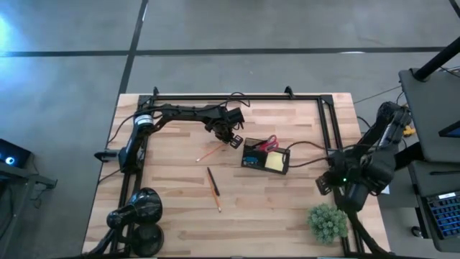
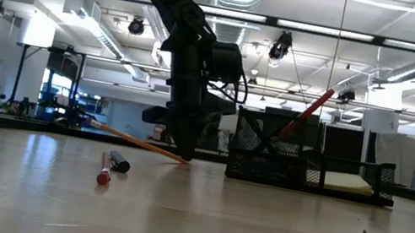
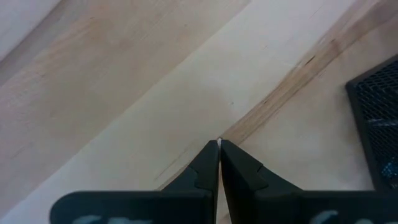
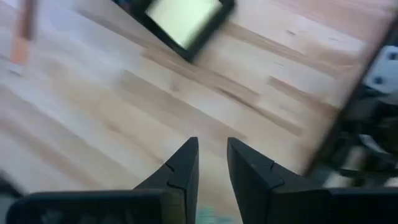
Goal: Pick and place office supplies into organizer
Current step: Put the top pencil into the desk organizer
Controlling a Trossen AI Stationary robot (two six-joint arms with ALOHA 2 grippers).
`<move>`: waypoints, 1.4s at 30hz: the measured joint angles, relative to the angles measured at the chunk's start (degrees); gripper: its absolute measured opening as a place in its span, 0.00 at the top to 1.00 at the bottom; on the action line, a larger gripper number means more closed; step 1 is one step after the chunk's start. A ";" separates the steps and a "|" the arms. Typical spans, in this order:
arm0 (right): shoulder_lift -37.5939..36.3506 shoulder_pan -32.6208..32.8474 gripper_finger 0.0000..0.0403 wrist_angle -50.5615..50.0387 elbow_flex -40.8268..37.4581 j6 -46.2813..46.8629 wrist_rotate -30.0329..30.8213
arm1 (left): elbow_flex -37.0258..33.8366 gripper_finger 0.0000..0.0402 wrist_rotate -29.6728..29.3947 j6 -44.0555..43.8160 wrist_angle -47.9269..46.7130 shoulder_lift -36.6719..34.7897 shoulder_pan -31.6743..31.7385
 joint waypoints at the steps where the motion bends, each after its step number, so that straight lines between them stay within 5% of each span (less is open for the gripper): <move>1: -0.18 -0.32 0.81 0.12 1.01 0.54 1.10 | -0.09 1.00 -0.03 0.03 0.07 0.00 0.00; 6: -0.21 -4.81 0.81 1.59 4.54 -2.34 3.85 | -1.08 1.00 -0.15 0.04 0.51 0.04 -0.06; 13: 2.19 -16.97 0.81 15.12 4.35 -20.56 3.81 | -2.87 1.00 0.12 0.55 0.54 0.04 -0.10; 18: 4.61 -26.62 0.81 19.07 4.78 -22.41 3.26 | -3.35 1.00 -0.10 3.34 1.00 0.04 -0.13; 28: 17.98 -38.39 0.81 52.98 6.37 -39.98 -6.10 | -4.24 1.00 -2.76 11.10 1.32 0.07 0.00; 32: 25.39 -39.82 0.81 53.17 12.98 -51.79 -9.03 | -5.56 1.00 -3.00 11.20 2.89 0.07 0.04; 38: 34.94 -39.84 0.81 46.77 27.64 -84.23 -9.79 | -8.52 1.00 -2.89 11.05 5.95 0.04 -0.04; 42: 42.69 -41.05 0.81 43.70 36.79 -94.20 -12.32 | -9.22 1.00 -2.51 11.18 6.14 0.04 -0.03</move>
